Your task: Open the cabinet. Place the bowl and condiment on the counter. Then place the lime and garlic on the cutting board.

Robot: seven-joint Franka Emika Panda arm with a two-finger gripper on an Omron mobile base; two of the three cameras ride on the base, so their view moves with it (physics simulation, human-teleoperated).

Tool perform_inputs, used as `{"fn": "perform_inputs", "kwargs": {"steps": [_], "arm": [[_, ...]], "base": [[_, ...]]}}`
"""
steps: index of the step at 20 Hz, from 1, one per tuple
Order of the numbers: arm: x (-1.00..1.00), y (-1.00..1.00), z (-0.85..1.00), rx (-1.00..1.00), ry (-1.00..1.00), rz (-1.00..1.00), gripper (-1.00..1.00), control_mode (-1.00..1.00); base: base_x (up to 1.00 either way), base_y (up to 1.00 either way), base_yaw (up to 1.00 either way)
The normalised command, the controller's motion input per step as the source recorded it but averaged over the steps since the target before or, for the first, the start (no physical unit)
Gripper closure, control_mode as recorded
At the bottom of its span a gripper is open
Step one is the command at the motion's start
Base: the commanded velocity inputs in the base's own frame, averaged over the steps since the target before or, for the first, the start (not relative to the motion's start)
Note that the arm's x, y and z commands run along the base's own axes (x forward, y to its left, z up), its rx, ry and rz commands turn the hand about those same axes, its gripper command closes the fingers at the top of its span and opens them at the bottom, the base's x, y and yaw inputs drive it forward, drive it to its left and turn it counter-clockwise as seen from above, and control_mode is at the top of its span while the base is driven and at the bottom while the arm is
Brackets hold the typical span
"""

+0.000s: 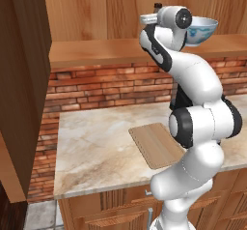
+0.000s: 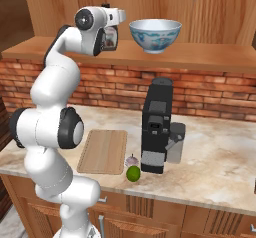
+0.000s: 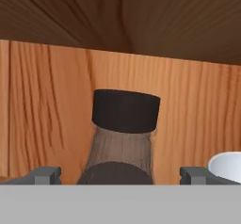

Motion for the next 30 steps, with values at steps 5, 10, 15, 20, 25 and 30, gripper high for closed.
{"fn": "perform_inputs", "kwargs": {"steps": [5,10,15,20,25,30], "arm": [[0.04,0.00,-0.06,0.00,0.25,0.00,-1.00,-1.00],[0.13,0.00,0.00,0.00,0.22,0.00,-1.00,-1.00],[0.19,0.00,0.00,0.00,0.14,0.00,-1.00,-1.00],[0.06,0.00,0.00,0.00,0.04,0.00,-1.00,-1.00],[0.00,0.00,0.00,0.00,0.00,0.00,-1.00,-1.00],[0.00,0.00,-0.01,0.00,0.00,0.00,1.00,-1.00]], "base": [[0.00,0.00,0.00],[0.00,0.00,0.00],[0.00,0.00,0.00],[0.00,0.00,0.00],[0.00,0.00,0.00],[0.00,0.00,0.00]]}}
